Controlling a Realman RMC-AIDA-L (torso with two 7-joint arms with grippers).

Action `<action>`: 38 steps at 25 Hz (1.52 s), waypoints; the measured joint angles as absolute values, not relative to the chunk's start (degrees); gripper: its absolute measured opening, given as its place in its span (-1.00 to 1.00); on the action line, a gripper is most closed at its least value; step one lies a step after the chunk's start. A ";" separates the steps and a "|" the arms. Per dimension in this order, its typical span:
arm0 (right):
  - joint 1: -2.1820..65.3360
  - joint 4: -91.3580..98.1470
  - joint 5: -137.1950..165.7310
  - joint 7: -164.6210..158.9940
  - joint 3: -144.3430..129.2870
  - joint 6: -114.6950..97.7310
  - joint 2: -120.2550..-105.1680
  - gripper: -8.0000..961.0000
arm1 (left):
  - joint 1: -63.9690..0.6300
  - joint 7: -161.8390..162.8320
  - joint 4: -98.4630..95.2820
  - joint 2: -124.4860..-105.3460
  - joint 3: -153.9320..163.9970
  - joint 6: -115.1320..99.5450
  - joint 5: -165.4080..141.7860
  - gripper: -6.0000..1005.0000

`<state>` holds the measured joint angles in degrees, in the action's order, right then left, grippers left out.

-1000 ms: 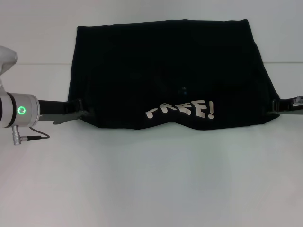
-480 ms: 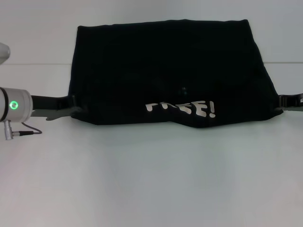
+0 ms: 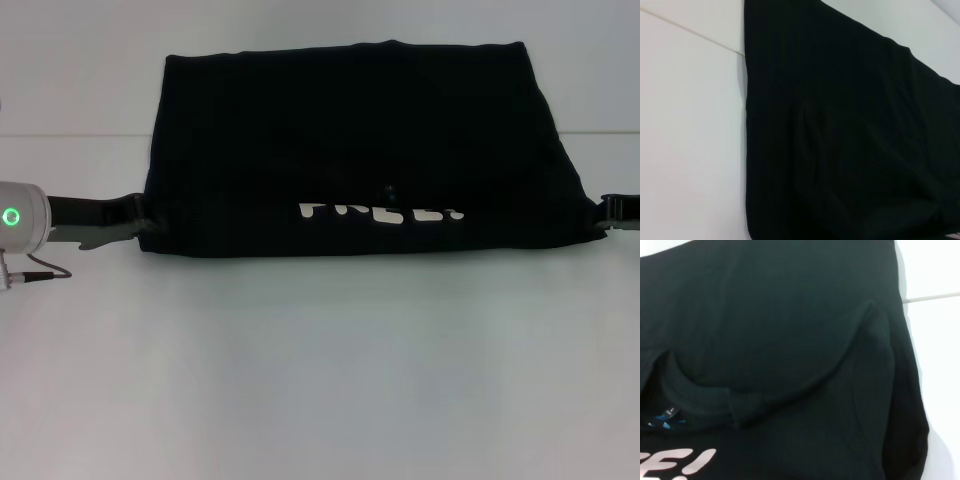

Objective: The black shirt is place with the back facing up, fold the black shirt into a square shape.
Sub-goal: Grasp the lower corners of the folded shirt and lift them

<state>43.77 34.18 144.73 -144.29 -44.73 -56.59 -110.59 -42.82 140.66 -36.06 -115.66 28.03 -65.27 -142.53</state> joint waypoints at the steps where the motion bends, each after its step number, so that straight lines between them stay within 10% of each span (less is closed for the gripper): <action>1: 43.79 34.31 144.73 -144.24 -44.52 -56.87 -110.58 -0.89 | -42.80 140.58 -36.18 -115.64 28.04 -65.60 -142.54 -0.92; 22: 39.40 43.36 146.27 -147.72 -44.50 -88.31 -106.88 -0.89 | -43.30 136.70 -44.78 -114.23 29.63 -100.20 -150.49 -0.92; 38: 31.80 47.64 147.73 -141.73 -43.99 -108.10 -107.35 -0.88 | -39.28 134.05 -45.45 -116.71 35.03 -115.98 -156.16 -0.92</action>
